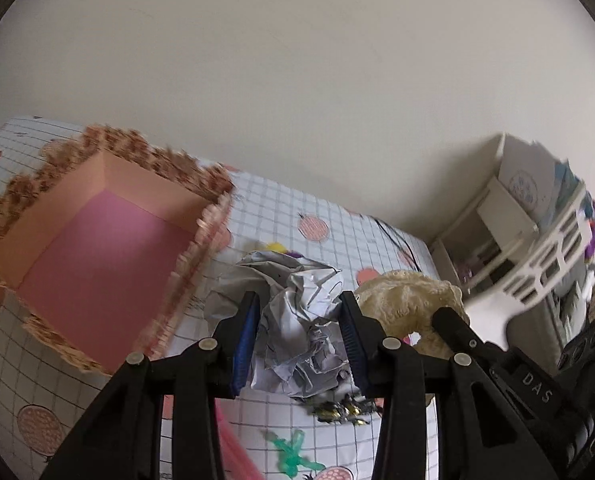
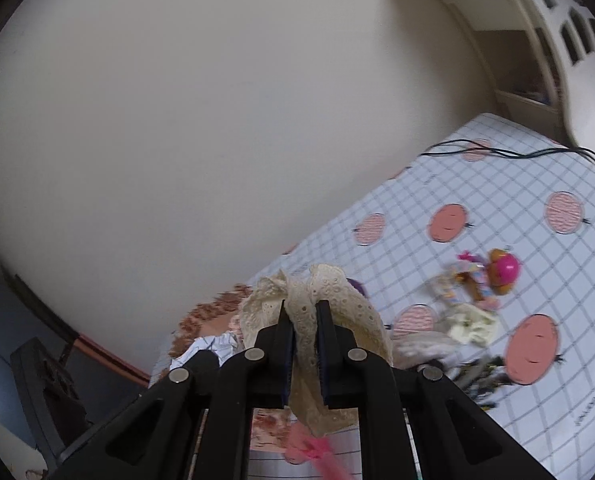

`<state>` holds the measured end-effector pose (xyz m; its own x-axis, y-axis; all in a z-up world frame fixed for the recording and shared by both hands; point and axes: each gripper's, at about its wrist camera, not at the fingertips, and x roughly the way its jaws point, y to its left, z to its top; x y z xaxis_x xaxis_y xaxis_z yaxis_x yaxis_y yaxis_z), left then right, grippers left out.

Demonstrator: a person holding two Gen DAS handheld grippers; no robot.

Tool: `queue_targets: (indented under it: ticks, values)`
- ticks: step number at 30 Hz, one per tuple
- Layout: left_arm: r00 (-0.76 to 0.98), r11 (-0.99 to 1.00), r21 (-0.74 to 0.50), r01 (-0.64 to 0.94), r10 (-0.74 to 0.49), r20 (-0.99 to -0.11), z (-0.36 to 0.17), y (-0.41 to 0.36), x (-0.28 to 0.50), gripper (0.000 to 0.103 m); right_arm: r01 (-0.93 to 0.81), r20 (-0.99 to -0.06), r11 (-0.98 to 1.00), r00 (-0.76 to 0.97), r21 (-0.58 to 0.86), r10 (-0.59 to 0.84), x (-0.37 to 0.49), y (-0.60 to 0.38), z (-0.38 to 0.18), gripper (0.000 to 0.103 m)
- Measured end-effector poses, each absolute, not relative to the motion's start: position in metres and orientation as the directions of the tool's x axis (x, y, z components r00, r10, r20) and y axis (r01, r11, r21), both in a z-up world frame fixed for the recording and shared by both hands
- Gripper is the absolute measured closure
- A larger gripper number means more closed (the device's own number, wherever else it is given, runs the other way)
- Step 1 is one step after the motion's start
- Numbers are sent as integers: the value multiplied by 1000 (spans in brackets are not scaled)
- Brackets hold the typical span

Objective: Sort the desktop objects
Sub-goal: 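Lift the paper and lace and carry both over the pink box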

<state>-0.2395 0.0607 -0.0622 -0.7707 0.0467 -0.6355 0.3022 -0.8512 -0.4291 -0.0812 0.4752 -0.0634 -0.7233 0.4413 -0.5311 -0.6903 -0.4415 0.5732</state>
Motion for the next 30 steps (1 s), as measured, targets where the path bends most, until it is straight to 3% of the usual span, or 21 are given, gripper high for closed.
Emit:
queue_targets:
  ticks: [7,30]
  values:
    - [-799,-803,-445,398,-64,-598,-50,17,-209,61,-633,-499,-515,-774,578,391,-120,455,-57,92]
    - [-768,-653,-483,583,-250,-590,-51,-63,-152,61,-520,-479,-655,-837,548,264,-195,406,-60,92]
